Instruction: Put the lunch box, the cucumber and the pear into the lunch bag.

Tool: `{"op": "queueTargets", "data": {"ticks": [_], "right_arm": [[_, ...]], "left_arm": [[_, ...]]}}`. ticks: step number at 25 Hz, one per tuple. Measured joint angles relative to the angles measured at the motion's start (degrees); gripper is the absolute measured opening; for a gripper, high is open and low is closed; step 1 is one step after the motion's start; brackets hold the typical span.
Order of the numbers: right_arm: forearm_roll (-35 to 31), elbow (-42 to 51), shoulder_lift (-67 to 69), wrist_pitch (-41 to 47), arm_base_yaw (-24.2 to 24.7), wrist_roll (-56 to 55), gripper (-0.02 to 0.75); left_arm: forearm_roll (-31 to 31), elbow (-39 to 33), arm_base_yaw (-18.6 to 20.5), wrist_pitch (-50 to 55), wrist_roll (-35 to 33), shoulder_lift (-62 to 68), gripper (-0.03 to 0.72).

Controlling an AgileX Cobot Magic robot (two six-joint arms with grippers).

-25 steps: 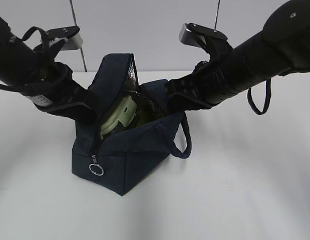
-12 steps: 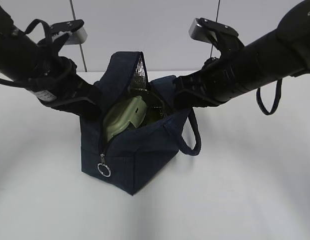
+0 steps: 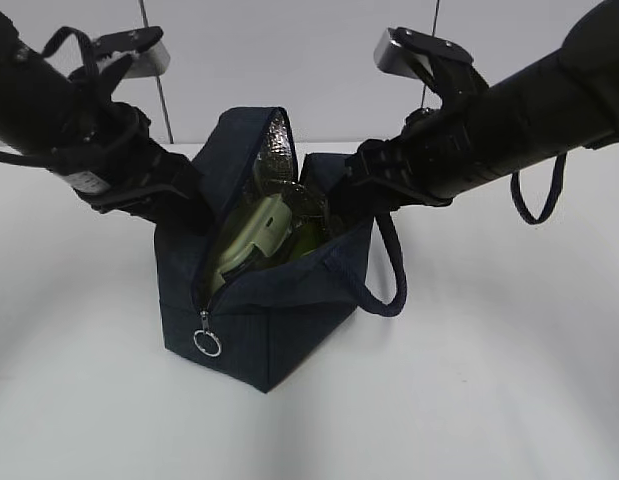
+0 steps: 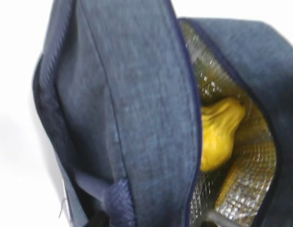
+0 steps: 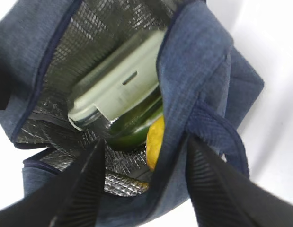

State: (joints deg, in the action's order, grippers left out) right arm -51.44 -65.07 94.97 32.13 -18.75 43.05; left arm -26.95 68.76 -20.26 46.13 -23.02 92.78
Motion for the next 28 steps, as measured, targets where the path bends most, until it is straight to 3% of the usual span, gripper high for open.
{"op": "queueTargets", "data": {"ticks": [5, 11, 14, 17, 18, 22, 28], "right_arm": [[0.00, 0.10, -4.81, -0.71, 0.00, 0.68, 0.424], [-2.55, 6.85, -12.31, -3.00, -0.13, 4.26, 0.424], [-16.58, 16.18, -17.73, -8.32, -2.53, 19.72, 0.424], [-40.95, 24.53, -21.35, -10.58, -7.34, 46.37, 0.424], [-45.04, 26.58, -21.84, -10.77, -9.26, 52.68, 0.421], [-49.92, 31.02, -20.99, -11.16, -15.17, 64.66, 0.355], [-50.91, 31.44, -14.47, -7.86, -16.21, 68.03, 0.242]], "left_arm": [[-0.05, -1.87, 0.00, -3.64, 0.00, -4.99, 0.361], [-0.12, -10.50, -0.04, -10.35, 0.00, -12.65, 0.361], [-1.53, -15.60, -0.04, -14.99, -0.59, -16.95, 0.361], [-3.34, -18.95, -0.06, -17.61, -2.14, -20.19, 0.361], [-3.64, -19.63, -0.06, -17.98, -2.65, -20.88, 0.361], [-4.18, -20.50, -0.06, -18.55, -3.60, -23.11, 0.361], [-4.35, -20.50, -0.06, -17.88, -3.78, -24.21, 0.361]]}}
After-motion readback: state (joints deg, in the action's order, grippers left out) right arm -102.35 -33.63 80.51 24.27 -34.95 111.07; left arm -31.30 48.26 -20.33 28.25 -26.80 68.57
